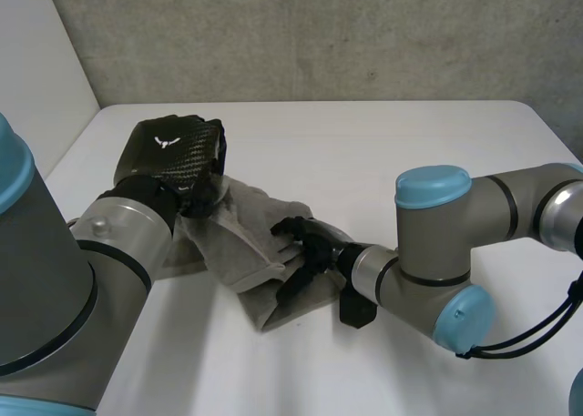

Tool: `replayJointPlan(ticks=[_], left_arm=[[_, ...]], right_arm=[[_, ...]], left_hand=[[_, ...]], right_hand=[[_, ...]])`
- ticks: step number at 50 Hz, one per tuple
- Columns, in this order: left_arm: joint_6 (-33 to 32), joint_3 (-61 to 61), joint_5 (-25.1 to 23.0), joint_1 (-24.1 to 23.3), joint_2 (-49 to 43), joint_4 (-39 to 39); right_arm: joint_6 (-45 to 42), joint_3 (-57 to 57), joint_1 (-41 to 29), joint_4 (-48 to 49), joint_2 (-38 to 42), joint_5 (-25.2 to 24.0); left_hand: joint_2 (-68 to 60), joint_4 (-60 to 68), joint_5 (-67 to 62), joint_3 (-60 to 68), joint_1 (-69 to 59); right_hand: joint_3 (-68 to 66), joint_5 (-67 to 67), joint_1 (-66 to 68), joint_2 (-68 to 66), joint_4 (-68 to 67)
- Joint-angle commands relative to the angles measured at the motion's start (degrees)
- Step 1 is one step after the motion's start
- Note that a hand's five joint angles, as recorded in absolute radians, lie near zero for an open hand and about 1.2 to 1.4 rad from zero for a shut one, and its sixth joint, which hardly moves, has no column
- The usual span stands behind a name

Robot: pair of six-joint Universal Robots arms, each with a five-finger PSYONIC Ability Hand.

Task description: Fold the towel.

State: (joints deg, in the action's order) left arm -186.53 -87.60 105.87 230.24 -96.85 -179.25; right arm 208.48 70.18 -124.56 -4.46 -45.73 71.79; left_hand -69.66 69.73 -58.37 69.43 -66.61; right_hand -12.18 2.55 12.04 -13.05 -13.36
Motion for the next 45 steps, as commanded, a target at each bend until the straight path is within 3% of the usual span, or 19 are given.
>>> replayJointPlan(ticks=[1,5,6,7,8,9,10,11,13,16,18,19,23,24,26,27,29,34,45], left_arm=[[0.03,0.15,-0.05,0.39,0.7,-0.04],[0.03,0.5,-0.05,0.48,0.78,-0.13],[0.03,0.59,-0.05,0.56,0.78,-0.13],[0.03,0.68,-0.05,0.65,0.78,-0.22],[0.03,0.68,-0.05,0.65,0.78,-0.22],[0.03,0.68,-0.05,0.74,0.78,-0.31],[0.03,0.68,-0.05,0.83,0.78,-0.48],[0.03,0.68,-0.05,0.83,0.78,-0.49],[0.03,0.68,-0.13,1.18,0.7,-0.66],[0.03,1.12,-1.36,3.46,0.61,-0.92],[0.12,1.38,-4.25,6.53,0.52,-1.1],[0.12,1.38,-4.26,6.54,0.52,-1.1],[0.29,1.65,-9.44,9.61,0.52,-1.36],[0.29,1.65,-9.45,9.62,0.52,-1.36],[0.38,1.73,-11.64,10.41,-0.35,-1.36],[0.38,1.73,-11.65,10.41,-0.36,-1.36],[0.38,1.56,-12.26,10.41,-0.71,-1.36],[0.38,0.42,-12.79,9.71,-3.69,-0.93],[0.03,-0.38,-12.97,9.7,-11.68,-0.49]], right_arm=[[2.71,0.05,-1.9,0.24,1.17,3.7],[4.74,-0.04,-3.4,0.77,1.61,5.47],[5.61,-0.04,-3.84,1.47,1.96,6.77],[6.23,0.04,-4.02,2.52,2.31,8.7],[6.23,0.05,-4.02,2.53,2.32,8.72],[6.5,0.31,-4.19,4.01,2.58,11.42],[6.5,0.48,-4.11,5.85,2.41,14.93],[6.5,0.48,-4.11,5.87,2.4,14.96],[5.8,0.57,-3.5,9.11,0.48,20.74],[4.92,1.1,-3.05,10.44,-2.43,22.87],[-0.24,3.63,0.09,14.63,-10.47,24.8],[-0.27,3.65,0.11,14.66,-10.52,24.8],[-18.65,7.68,4.14,24.39,-21.29,24.46],[-18.73,7.69,4.15,24.41,-21.33,24.45],[-32.63,9.62,4.77,25.73,-26.49,23.58],[-32.7,9.63,4.77,25.73,-26.51,23.57],[-43.9,10.76,4.51,25.03,-28.96,21.13],[-54.56,11.73,4.16,18.99,-29.67,18.48],[-58.1,9.37,3.01,5.09,-23.01,18.21]], left_hand=[[-10.34,10.27,-11.63,10.57,-13.39],[-10.34,10.27,-11.63,10.57,-13.39],[-10.34,10.27,-11.63,10.57,-13.39],[-10.34,10.27,-11.63,10.57,-13.39],[-10.34,10.27,-11.63,10.57,-13.39],[-10.34,10.27,-11.63,10.57,-13.39],[-10.34,10.27,-11.63,10.57,-13.39],[-10.34,10.27,-11.63,10.57,-13.39],[-10.34,10.27,-11.63,10.57,-13.39],[-10.34,10.27,-11.63,10.57,-13.39],[-10.34,10.27,-11.63,10.57,-13.39],[-10.34,10.27,-11.63,10.57,-13.39],[-10.34,10.27,-11.63,10.57,-13.39],[-10.34,10.27,-11.63,10.57,-13.39],[-10.34,10.27,-11.63,10.57,-13.39],[-10.34,10.27,-11.63,10.57,-13.39],[-10.34,10.27,-11.63,10.57,-13.39],[-10.34,10.27,-11.63,10.57,-13.39],[-10.34,10.27,-11.63,10.57,-13.39]], right_hand=[[2.18,-2.55,-2.04,3.05,3.36],[2.18,-2.55,-2.04,3.05,3.36],[-5.86,5.49,6.0,-4.99,-4.68],[-26.62,26.25,26.76,-25.76,-25.44],[-26.83,26.46,26.97,-25.96,-25.65],[-56.64,56.27,56.78,-55.77,-55.46],[-67.71,67.33,67.84,-66.84,-66.53],[-67.82,67.44,67.95,-66.95,-66.64],[-67.82,67.45,67.96,-66.95,-66.64],[-67.82,67.45,67.96,-66.95,-66.64],[-67.82,67.45,67.96,-66.95,-66.64],[-67.82,67.45,67.96,-66.95,-66.64],[-67.82,67.45,67.96,-66.95,-66.64],[-67.82,67.45,67.96,-66.95,-66.64],[-67.82,67.45,67.96,-66.95,-66.64],[-67.82,67.45,67.96,-66.95,-66.64],[-67.82,67.45,67.96,-66.95,-66.64],[-67.82,67.45,67.96,-66.95,-66.64],[-67.82,67.45,67.96,-66.95,-66.64]])
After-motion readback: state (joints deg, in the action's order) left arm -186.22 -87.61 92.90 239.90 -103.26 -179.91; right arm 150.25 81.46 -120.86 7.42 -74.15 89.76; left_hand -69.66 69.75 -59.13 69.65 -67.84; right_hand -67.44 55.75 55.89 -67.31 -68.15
